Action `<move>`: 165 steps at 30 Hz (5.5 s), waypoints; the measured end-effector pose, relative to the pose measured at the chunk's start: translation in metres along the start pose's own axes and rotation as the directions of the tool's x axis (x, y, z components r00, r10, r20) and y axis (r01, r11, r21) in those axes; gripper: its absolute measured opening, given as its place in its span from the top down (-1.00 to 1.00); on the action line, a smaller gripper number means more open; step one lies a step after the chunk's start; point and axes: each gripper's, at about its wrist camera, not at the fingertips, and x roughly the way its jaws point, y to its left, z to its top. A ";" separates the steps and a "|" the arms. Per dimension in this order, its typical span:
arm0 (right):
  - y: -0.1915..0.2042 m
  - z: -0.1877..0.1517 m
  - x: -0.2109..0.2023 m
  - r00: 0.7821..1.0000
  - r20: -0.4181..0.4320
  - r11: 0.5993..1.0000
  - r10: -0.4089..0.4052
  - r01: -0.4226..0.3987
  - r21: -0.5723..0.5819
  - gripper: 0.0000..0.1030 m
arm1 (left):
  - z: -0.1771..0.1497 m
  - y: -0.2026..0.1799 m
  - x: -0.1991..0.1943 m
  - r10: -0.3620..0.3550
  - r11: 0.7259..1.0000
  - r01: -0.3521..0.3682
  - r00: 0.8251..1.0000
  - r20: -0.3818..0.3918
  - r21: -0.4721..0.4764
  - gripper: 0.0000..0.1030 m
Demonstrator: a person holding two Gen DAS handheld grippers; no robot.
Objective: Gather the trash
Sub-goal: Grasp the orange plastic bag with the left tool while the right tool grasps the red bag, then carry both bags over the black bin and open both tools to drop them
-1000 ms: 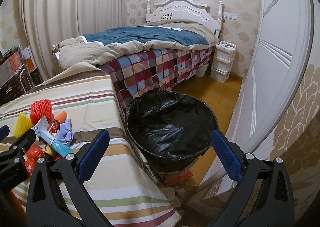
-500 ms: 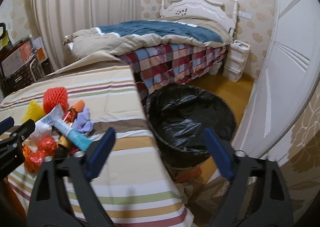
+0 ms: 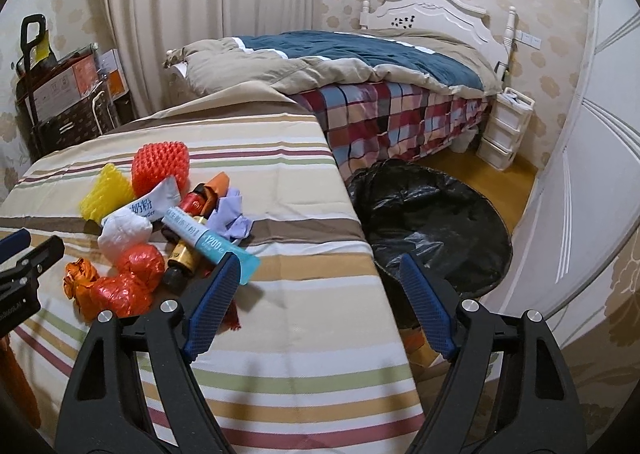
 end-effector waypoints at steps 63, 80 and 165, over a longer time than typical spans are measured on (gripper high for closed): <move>0.049 -0.005 -0.004 0.991 -0.034 0.991 0.126 -0.127 -0.041 -0.55 | -0.019 0.019 -0.007 -0.057 0.998 0.058 0.998 -0.023 0.012 -0.19; 0.116 -0.019 0.020 0.957 -0.168 0.956 0.236 -0.260 -0.138 0.21 | -0.019 0.064 -0.004 -0.004 0.997 0.003 1.000 -0.009 -0.073 -0.19; -0.186 0.049 0.097 0.994 -0.007 0.974 -0.114 0.113 0.196 -0.18 | 0.104 -0.248 0.100 -0.225 0.948 0.224 0.974 -0.023 0.225 -0.65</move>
